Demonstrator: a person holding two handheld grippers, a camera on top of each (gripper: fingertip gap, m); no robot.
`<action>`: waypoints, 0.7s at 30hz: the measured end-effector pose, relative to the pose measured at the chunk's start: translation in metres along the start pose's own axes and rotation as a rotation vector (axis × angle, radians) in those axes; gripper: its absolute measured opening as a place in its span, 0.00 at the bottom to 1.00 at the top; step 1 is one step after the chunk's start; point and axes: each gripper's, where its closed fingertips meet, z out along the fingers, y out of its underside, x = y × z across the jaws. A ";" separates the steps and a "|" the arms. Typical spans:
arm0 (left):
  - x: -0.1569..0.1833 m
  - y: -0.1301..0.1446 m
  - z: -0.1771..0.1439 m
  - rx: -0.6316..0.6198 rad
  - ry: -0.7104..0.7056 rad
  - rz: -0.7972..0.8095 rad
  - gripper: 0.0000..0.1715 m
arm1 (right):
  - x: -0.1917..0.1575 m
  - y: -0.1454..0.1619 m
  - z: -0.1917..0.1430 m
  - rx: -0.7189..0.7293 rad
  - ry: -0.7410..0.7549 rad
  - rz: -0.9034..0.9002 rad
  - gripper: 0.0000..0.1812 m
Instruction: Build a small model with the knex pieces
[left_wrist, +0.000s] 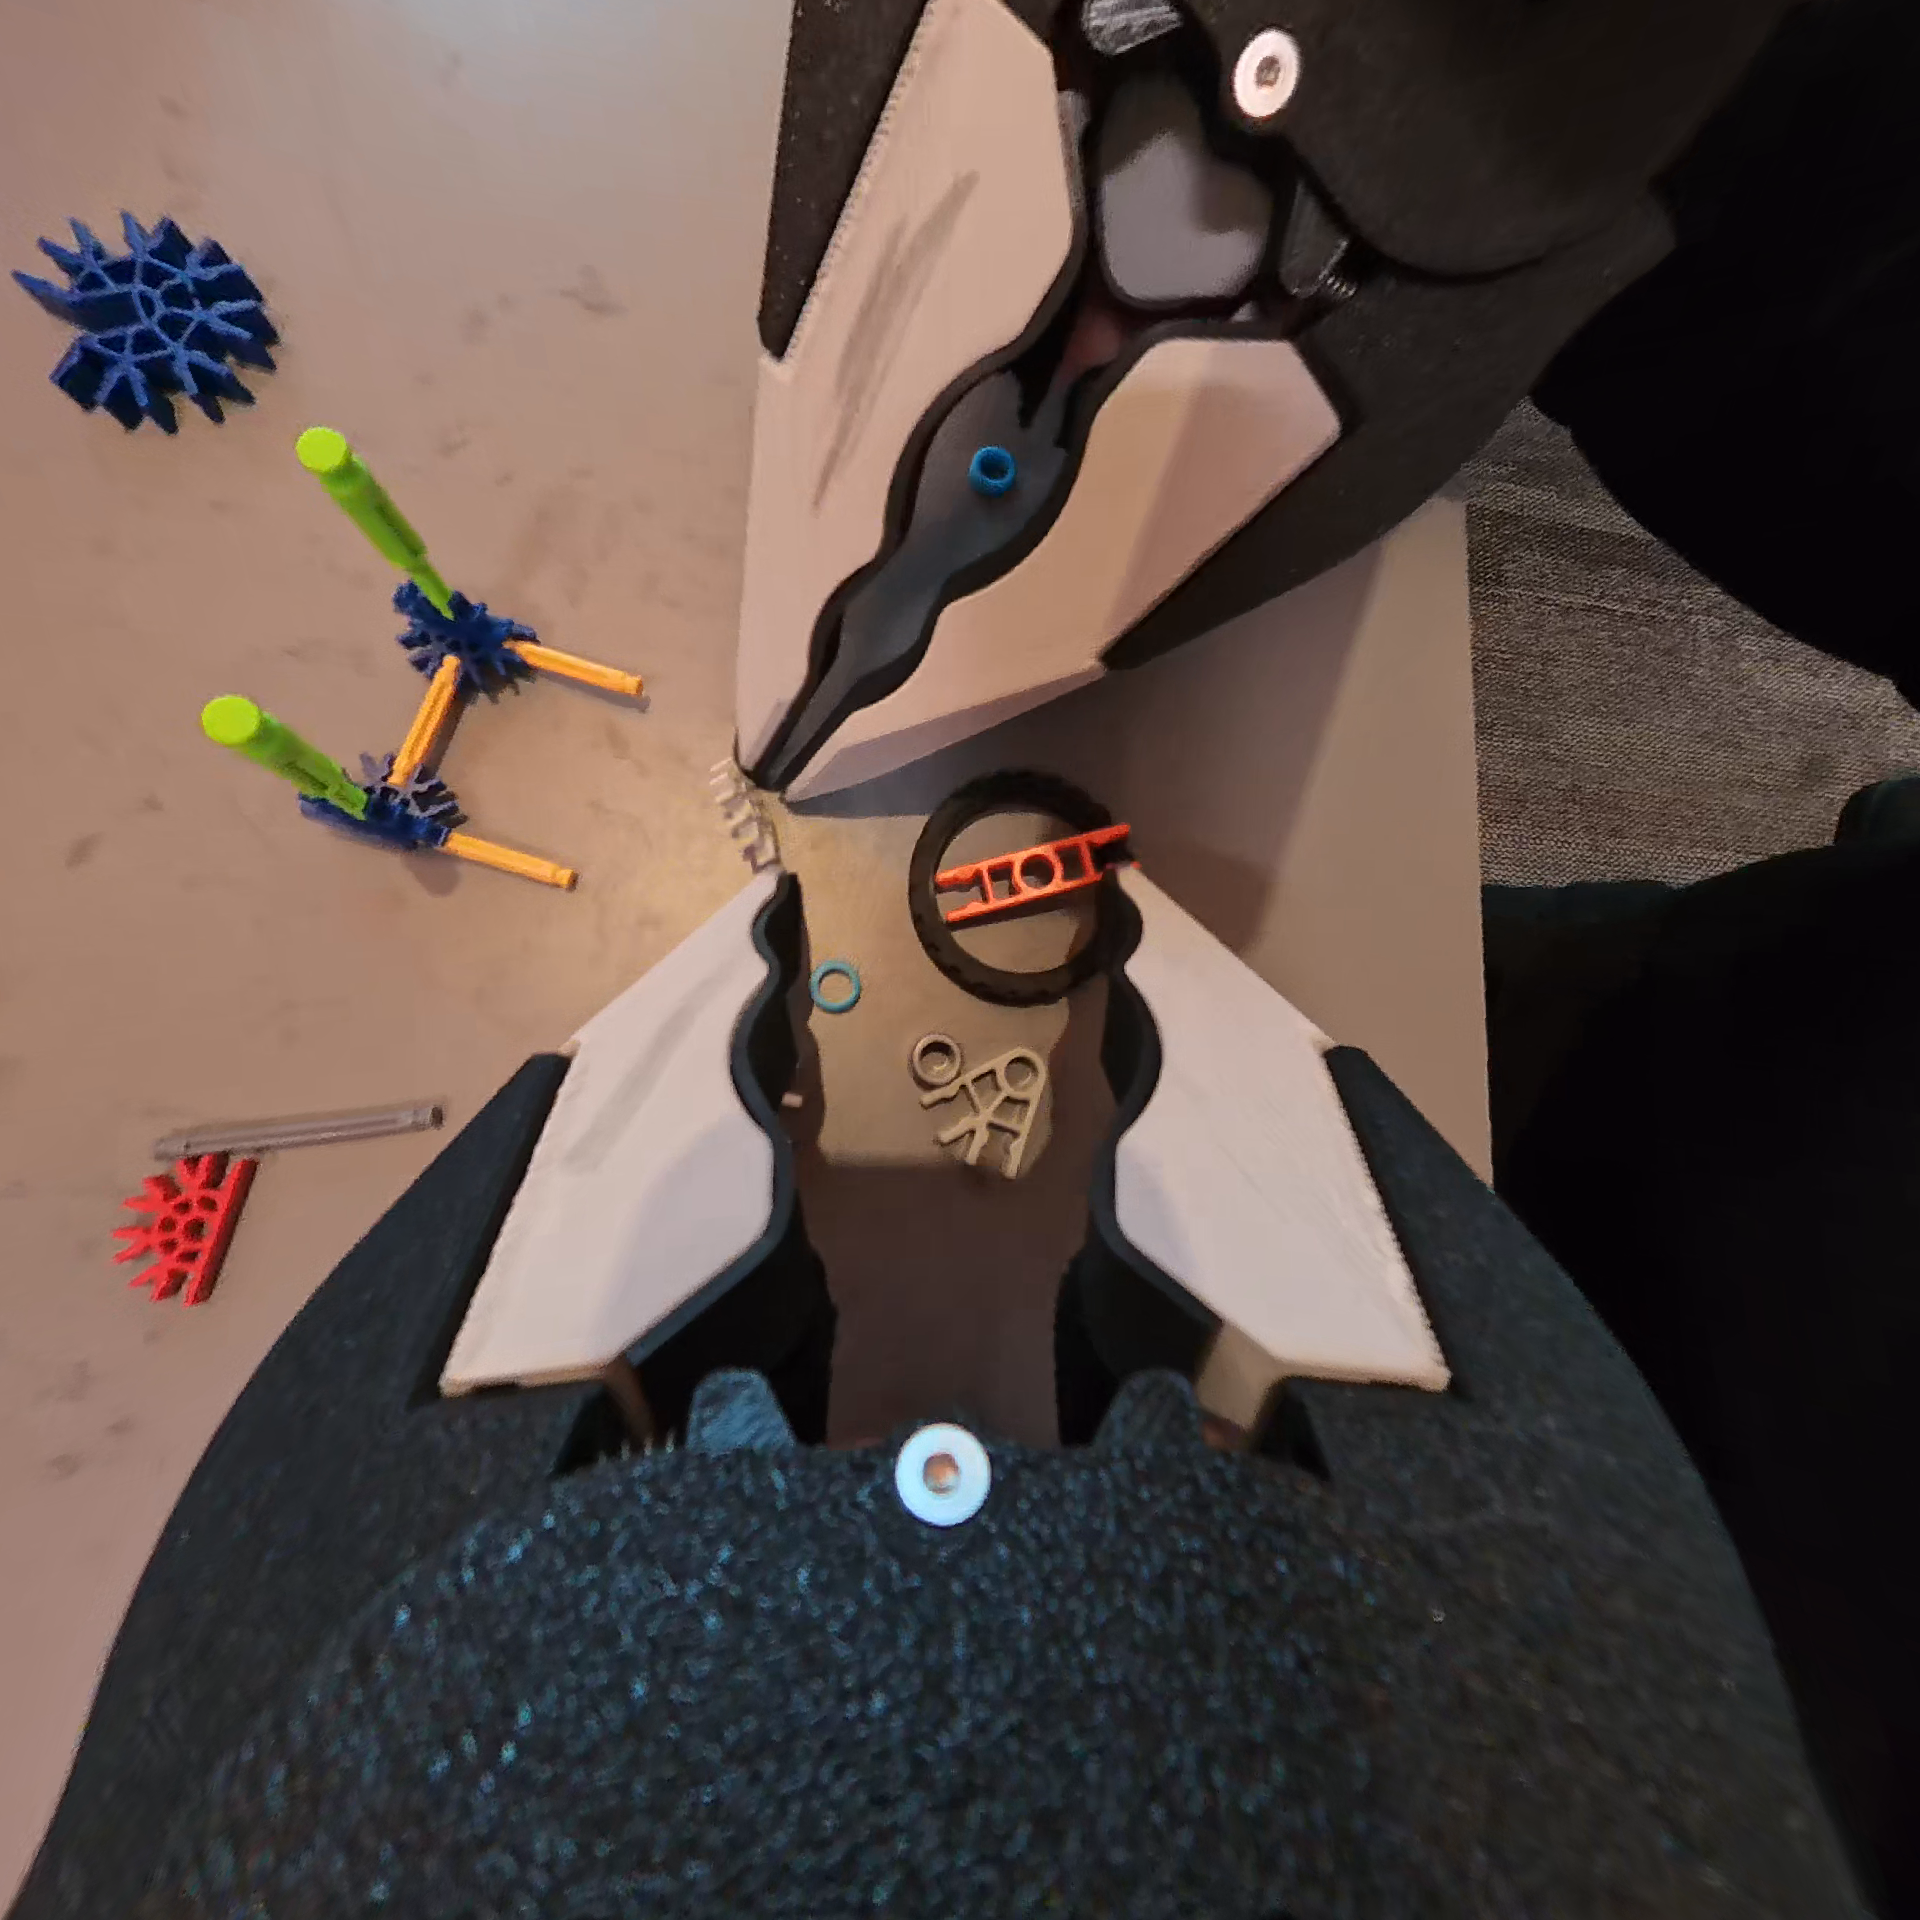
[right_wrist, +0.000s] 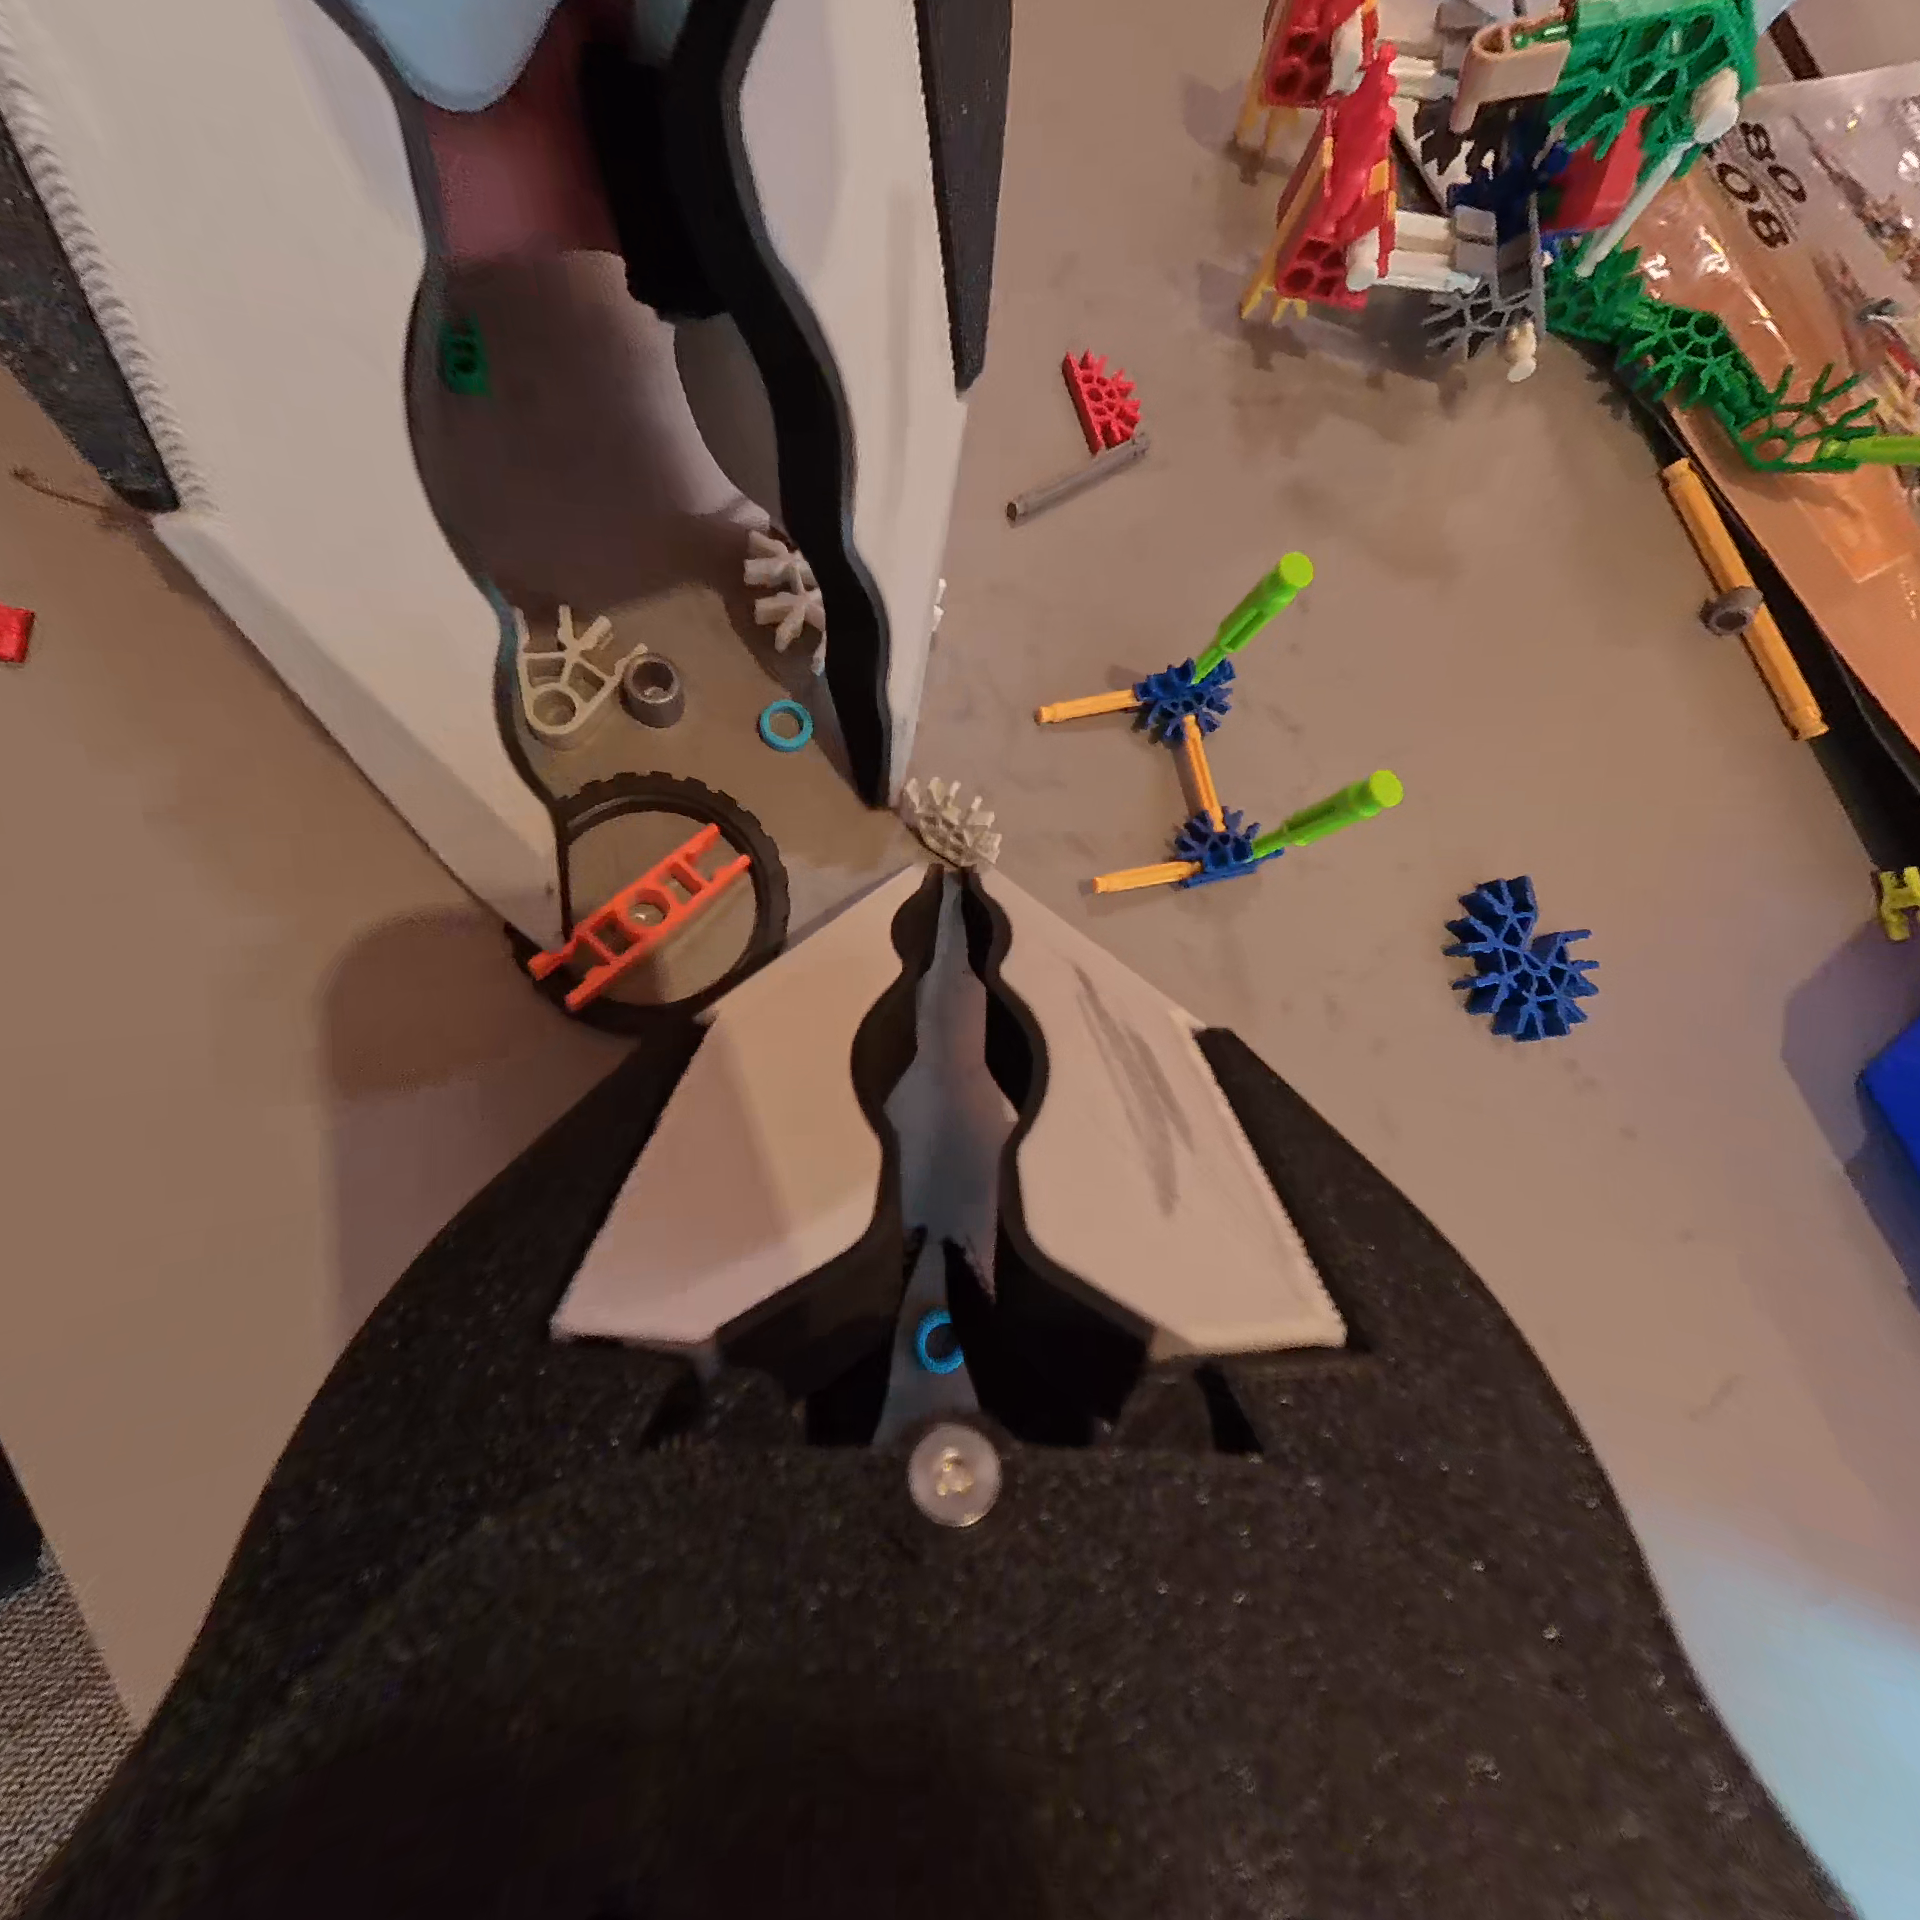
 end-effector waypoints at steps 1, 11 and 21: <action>0.002 -0.001 0.001 0.006 0.011 0.006 0.32 | 0.001 0.000 -0.001 0.000 0.003 0.007 0.03; -0.018 0.001 -0.007 -0.003 -0.056 0.021 0.32 | -0.002 0.000 -0.004 -0.003 -0.018 0.044 0.09; -0.005 -0.003 0.000 0.020 -0.001 0.057 0.33 | 0.003 0.003 -0.004 -0.016 -0.011 0.092 0.12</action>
